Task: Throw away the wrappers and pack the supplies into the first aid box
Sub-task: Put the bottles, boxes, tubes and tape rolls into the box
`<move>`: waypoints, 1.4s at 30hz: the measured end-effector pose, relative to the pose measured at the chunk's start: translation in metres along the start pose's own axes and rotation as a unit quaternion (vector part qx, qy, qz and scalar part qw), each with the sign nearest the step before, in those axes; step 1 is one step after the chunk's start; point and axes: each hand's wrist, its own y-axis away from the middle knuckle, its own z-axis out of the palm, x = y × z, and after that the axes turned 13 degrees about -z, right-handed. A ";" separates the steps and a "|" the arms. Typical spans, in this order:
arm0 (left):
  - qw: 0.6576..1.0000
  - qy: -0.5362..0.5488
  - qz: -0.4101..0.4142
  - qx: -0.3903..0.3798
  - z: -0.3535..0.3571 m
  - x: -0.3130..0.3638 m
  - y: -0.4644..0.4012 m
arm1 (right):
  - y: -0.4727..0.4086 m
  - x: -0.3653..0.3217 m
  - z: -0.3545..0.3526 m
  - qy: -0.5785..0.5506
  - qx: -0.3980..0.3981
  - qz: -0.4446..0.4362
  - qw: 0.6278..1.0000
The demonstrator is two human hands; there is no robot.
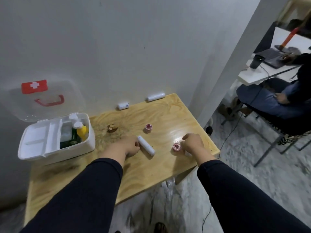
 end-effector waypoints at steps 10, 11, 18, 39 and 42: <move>0.996 0.059 -0.072 0.016 0.012 -0.004 0.008 | -0.009 -0.050 0.000 -0.009 -0.012 -0.183 0.983; 0.995 0.067 -0.076 0.016 0.011 -0.006 0.010 | -0.007 -0.061 0.004 -0.009 -0.018 -0.213 0.977; 0.992 0.080 -0.101 0.001 0.012 -0.024 0.023 | 0.011 -0.105 0.038 0.040 -0.090 -0.311 0.945; 0.965 0.172 -0.121 0.156 -0.036 -0.101 0.087 | 0.048 -0.217 0.025 -0.181 -0.057 -0.340 0.921; 0.964 0.147 -0.133 0.177 -0.048 -0.127 0.097 | 0.058 -0.251 0.028 -0.192 -0.049 -0.375 0.905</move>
